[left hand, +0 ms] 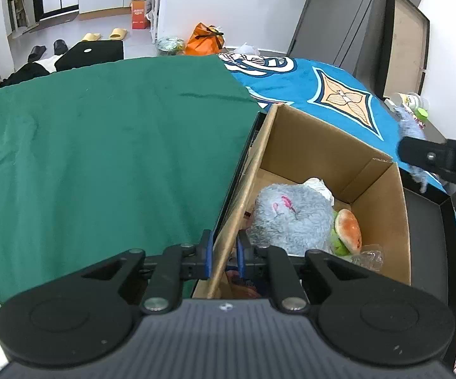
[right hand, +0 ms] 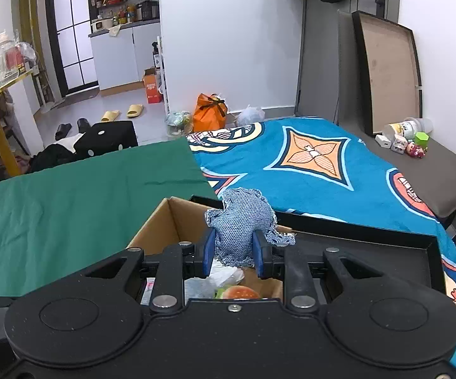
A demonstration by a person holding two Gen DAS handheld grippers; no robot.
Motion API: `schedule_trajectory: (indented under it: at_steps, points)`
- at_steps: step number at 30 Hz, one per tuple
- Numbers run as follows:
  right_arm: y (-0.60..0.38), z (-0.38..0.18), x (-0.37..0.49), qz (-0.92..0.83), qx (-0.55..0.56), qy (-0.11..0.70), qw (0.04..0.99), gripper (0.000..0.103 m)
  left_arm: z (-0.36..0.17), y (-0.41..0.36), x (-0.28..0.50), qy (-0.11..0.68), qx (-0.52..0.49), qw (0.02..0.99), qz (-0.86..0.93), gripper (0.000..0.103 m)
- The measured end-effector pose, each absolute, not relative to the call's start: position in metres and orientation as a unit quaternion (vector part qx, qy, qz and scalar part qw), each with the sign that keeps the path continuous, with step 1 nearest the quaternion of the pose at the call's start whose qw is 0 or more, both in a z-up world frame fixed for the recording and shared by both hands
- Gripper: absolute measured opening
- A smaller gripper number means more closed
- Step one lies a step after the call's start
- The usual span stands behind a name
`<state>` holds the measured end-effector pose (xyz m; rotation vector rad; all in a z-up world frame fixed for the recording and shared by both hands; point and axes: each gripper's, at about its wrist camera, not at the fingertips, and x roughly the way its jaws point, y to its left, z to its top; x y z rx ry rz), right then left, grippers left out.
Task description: Organize soft objects
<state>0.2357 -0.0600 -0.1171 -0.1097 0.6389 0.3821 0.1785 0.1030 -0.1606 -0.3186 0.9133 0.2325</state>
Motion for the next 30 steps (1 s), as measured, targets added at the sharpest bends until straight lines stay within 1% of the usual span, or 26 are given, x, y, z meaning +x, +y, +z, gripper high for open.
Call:
schedule_trajectory:
  at_steps: [2, 4, 8, 17, 21, 22, 24, 28, 30]
  points:
    - [-0.056, -0.119, 0.236, 0.188, -0.055, 0.315, 0.929, 0.026, -0.161, 0.105, 0.177, 0.437, -0.158, 0.879, 0.109, 0.014]
    - [-0.053, -0.120, 0.237, 0.189, -0.055, 0.318, 0.927, 0.030, -0.161, 0.106, 0.177, 0.437, -0.163, 0.878, 0.107, 0.014]
    - [-0.056, -0.127, 0.244, 0.162, -0.063, 0.330, 0.928, 0.044, -0.162, 0.110, 0.176, 0.437, -0.169, 0.878, 0.104, 0.014]
    - [-0.093, -0.123, 0.237, 0.120, -0.012, 0.334, 0.935, 0.044, -0.156, 0.106, 0.176, 0.432, -0.159, 0.881, 0.109, 0.014]
    - [-0.104, -0.125, 0.230, 0.118, 0.000, 0.336, 0.934, 0.044, -0.151, 0.100, 0.175, 0.429, -0.142, 0.885, 0.114, 0.017]
    - [-0.107, -0.125, 0.228, 0.117, 0.004, 0.337, 0.934, 0.044, -0.150, 0.099, 0.174, 0.429, -0.140, 0.885, 0.114, 0.017]
    - [-0.113, -0.125, 0.222, 0.114, 0.012, 0.338, 0.934, 0.050, -0.148, 0.097, 0.173, 0.430, -0.137, 0.885, 0.115, 0.017]
    - [-0.127, -0.124, 0.211, 0.113, 0.037, 0.344, 0.931, 0.051, -0.144, 0.095, 0.172, 0.435, -0.122, 0.883, 0.124, 0.020]
    - [-0.132, -0.124, 0.206, 0.112, 0.043, 0.346, 0.930, 0.053, -0.143, 0.092, 0.171, 0.440, -0.113, 0.882, 0.124, 0.024]
